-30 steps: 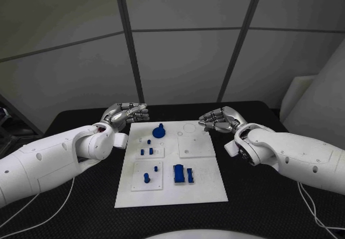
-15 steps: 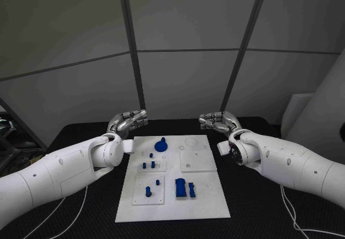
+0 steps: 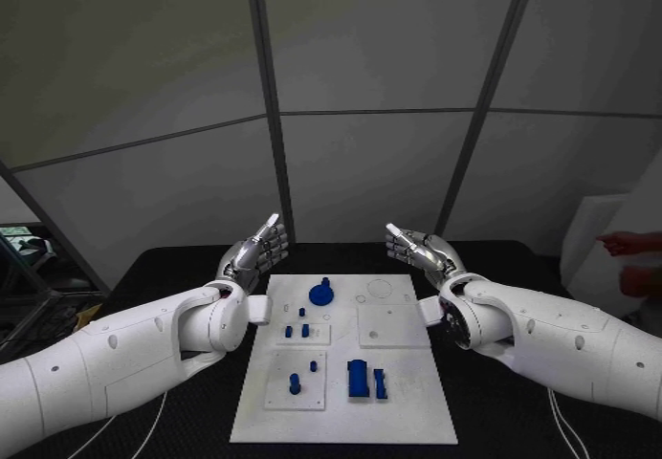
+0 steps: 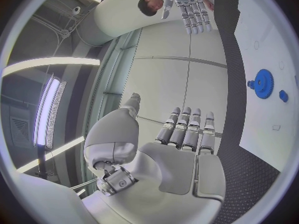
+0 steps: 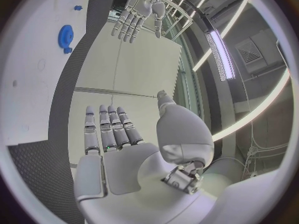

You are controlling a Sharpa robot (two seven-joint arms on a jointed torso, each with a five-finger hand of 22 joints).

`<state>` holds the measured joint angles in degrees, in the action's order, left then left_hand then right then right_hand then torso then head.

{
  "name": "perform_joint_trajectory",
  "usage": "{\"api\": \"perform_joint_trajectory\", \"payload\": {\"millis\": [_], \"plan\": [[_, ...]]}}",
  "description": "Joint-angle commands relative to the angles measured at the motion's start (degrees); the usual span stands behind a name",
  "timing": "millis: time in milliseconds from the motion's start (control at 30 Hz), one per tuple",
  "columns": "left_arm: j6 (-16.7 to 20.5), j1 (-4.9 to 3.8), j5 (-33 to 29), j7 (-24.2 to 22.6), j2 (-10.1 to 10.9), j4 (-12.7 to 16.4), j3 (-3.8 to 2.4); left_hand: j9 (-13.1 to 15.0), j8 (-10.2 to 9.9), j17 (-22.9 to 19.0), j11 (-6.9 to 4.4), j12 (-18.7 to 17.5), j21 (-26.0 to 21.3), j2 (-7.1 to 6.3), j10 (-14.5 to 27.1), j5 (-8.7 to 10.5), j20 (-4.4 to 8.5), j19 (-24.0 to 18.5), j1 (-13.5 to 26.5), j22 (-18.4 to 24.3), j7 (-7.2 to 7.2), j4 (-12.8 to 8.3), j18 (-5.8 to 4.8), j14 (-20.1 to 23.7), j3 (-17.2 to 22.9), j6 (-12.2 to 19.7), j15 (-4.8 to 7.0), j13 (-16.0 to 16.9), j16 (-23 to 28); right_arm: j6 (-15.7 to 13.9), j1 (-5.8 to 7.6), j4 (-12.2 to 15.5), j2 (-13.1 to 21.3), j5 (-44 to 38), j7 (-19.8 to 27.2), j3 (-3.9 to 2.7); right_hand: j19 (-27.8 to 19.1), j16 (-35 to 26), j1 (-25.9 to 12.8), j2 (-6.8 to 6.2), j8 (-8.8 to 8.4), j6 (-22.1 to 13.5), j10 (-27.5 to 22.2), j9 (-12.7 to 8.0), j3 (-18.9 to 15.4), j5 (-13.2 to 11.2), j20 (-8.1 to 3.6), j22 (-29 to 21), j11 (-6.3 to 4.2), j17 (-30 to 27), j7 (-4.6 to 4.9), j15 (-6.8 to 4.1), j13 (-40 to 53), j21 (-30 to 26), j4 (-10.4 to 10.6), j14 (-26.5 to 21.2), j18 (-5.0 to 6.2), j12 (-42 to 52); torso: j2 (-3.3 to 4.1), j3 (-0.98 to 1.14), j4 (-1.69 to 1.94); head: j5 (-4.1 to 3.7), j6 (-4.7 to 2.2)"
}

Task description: Assemble the parts on the task board

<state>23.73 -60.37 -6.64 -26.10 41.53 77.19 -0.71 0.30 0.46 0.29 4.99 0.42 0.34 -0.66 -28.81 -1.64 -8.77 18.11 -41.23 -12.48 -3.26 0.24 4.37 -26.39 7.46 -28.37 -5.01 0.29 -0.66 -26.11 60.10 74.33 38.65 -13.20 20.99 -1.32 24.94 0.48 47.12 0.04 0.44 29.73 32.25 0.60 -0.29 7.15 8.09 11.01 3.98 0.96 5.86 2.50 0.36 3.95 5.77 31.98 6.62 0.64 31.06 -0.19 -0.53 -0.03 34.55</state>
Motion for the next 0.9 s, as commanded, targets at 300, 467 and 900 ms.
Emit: {"api": "perform_joint_trajectory", "payload": {"millis": [300, 467, 900], "plan": [[19.2, 0.18, 6.3, -3.53, 2.88, 11.73, 0.64, -0.3, -0.46, -0.29, -4.99, -0.42, -0.34, 0.66, 14.68, 1.64, 4.55, -9.13, 21.0, 6.36, 3.26, -0.24, -4.37, 13.46, -7.46, 14.5, 5.01, -0.29, 0.66, -16.74, 0.06, 14.07, 5.43, 12.27, 8.23, 1.17, -12.59, -0.48, -23.84, -0.04, -0.44, -15.05, -16.33, -0.6, 0.29, -7.15, -8.09, -5.57, -3.98, -0.96, -5.86, -2.5, -0.36, -3.95, -5.77, -16.17, -2.6, -0.64, 0.12, 0.19, 0.53, 0.03, -0.17], [20.39, 0.21, 6.64, -3.7, 3.16, 12.77, 0.71, -0.3, -0.46, -0.29, -4.99, -0.42, -0.34, 0.66, 17.27, 1.64, 8.77, -10.91, 24.69, 7.48, 3.26, -0.24, -4.37, 15.81, -7.46, 17.01, 5.01, -0.29, 0.66, -18.01, 0.06, 15.62, 6.04, 13.2, 8.8, 1.32, -14.75, -0.48, -27.96, -0.04, -0.44, -17.64, -19.13, -0.6, 0.29, -7.15, -8.09, -6.53, -3.98, -0.96, -5.86, -2.5, -0.36, -3.95, -5.77, -18.98, -6.62, -0.64, 0.12, 0.19, 0.53, 0.03, -0.17], [20.39, 0.21, 6.64, -3.7, 3.16, 12.77, 0.71, -0.3, -0.46, -0.29, -4.99, -0.42, -0.34, 0.66, 22.09, 1.64, 8.77, -13.82, 31.62, 12.48, 3.26, -0.24, -4.37, 20.27, -7.46, 21.81, 5.01, -0.29, 0.66, -18.01, 0.06, 15.62, 6.04, 13.2, 8.8, 1.32, -18.89, -0.48, -35.98, -0.04, -0.44, -22.72, -24.65, -0.6, 0.29, -7.15, -8.09, -11.01, -3.98, -0.96, -5.86, -2.5, -0.36, -3.95, -5.77, -24.45, -6.62, -0.64, 0.12, 0.19, 0.53, 0.03, -0.17]]}}
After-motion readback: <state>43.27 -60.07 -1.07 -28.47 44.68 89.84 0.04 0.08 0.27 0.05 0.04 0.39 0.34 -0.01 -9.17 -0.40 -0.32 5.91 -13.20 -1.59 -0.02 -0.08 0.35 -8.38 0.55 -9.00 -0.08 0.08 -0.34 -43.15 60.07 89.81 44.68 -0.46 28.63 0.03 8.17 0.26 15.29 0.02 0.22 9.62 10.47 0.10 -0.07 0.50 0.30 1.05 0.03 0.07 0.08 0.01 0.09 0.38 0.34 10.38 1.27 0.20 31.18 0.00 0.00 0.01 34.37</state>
